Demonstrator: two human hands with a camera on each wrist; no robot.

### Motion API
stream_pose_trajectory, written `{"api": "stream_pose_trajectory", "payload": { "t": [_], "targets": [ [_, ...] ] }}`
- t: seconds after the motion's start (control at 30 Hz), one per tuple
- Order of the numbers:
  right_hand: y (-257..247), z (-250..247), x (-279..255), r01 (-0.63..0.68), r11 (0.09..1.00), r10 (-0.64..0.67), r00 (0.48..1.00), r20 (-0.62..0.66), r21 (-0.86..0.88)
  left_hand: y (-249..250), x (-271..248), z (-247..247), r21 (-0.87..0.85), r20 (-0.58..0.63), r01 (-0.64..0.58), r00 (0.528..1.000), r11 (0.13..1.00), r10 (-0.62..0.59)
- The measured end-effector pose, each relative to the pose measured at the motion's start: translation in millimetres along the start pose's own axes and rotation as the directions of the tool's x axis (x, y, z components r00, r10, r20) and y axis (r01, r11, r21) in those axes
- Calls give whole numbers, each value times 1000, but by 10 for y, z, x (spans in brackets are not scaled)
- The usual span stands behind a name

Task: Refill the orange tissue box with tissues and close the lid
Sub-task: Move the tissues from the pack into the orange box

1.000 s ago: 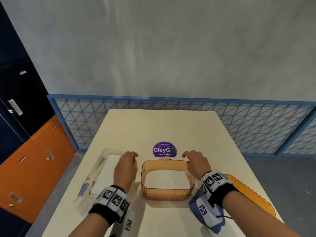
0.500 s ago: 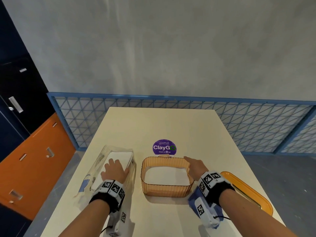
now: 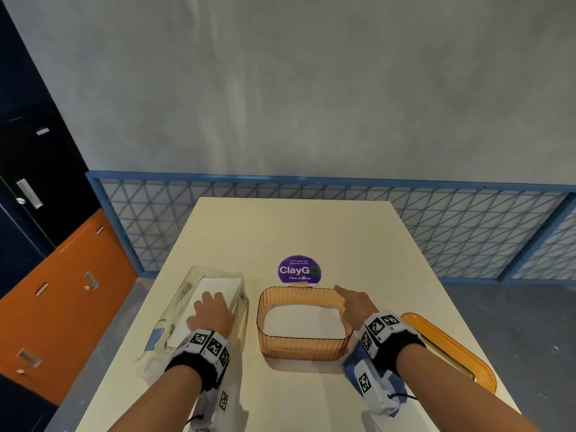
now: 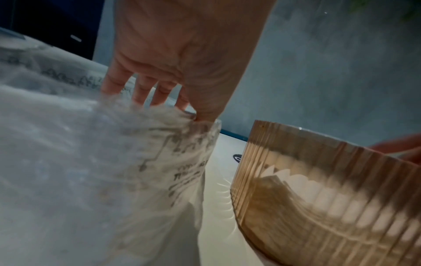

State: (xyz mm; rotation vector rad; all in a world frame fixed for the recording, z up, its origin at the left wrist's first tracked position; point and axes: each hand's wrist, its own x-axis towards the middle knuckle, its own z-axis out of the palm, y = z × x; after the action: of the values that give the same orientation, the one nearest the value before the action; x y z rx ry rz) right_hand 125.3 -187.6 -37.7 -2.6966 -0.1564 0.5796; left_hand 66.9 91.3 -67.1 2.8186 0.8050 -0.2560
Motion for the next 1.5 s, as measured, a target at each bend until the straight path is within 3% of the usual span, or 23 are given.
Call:
{"api": "stream_pose_trajectory", "payload": {
  "t": [0.2,0.4,0.47,0.53,0.57,0.63,0.7,0.73,0.77,0.83,0.9,1.03,1.1,1.17,1.27,1.33,1.4,1.5],
  "targets": [
    [10,5,16,14,999,-13,1000,7,-39,-47,11,-87,49,-49,-46,998,998,49],
    [-73,-101,-50,56,996,-54,998,34,-76,-117,-142,-520,-220,-259,-106,965,970,47],
    [-209,-186,-106,82,996,-85,994,-71,-44,-91,-259,-662,-287,-402,-217,911,933,88],
    [-428,-297,-173,140,984,-121,978,-169,107,-21,-428,-760,-318,-522,-353,840,880,148],
    [-558,-366,-217,158,945,-118,981,-152,285,24,-513,-784,-322,-547,-417,814,850,192],
    [-794,-497,-303,57,724,-98,995,20,687,119,-662,-766,-326,-567,-547,766,771,304],
    [-930,-634,-348,-86,487,-147,973,179,869,184,-733,-676,-255,-579,-690,670,677,465],
    [-961,-688,-356,-127,432,-172,960,221,893,207,-745,-617,-200,-563,-749,616,632,551],
    [-985,-737,-379,-140,418,-191,952,238,897,221,-744,-544,-165,-534,-792,573,588,622],
    [-1005,-802,-402,-91,497,-183,961,207,863,240,-727,-372,-151,-482,-835,530,529,698],
    [-982,-827,-401,-10,590,-161,978,129,808,261,-768,-272,-216,-443,-825,559,522,701],
    [-971,-919,-511,158,768,-166,985,-44,621,340,-908,-269,-602,-363,-663,723,444,588],
    [-990,-975,-567,233,815,-204,972,-113,531,428,-898,-323,-814,-325,-470,855,341,404],
    [-989,-1016,-601,277,832,-235,961,-146,480,505,-805,-387,-960,-137,-197,952,202,274],
    [-961,-1039,-649,310,808,-261,951,-167,502,536,-610,-437,-993,95,114,949,-45,302],
    [-919,-1007,-671,319,774,-262,948,-181,547,543,-513,-479,-973,136,190,932,-133,335],
    [-835,-912,-643,304,740,-226,953,-204,600,559,-488,-506,-990,109,132,938,-48,328],
    [-653,-686,-530,238,729,-106,966,-238,642,569,-514,-474,-981,-69,-110,967,160,244]
  ]
}}
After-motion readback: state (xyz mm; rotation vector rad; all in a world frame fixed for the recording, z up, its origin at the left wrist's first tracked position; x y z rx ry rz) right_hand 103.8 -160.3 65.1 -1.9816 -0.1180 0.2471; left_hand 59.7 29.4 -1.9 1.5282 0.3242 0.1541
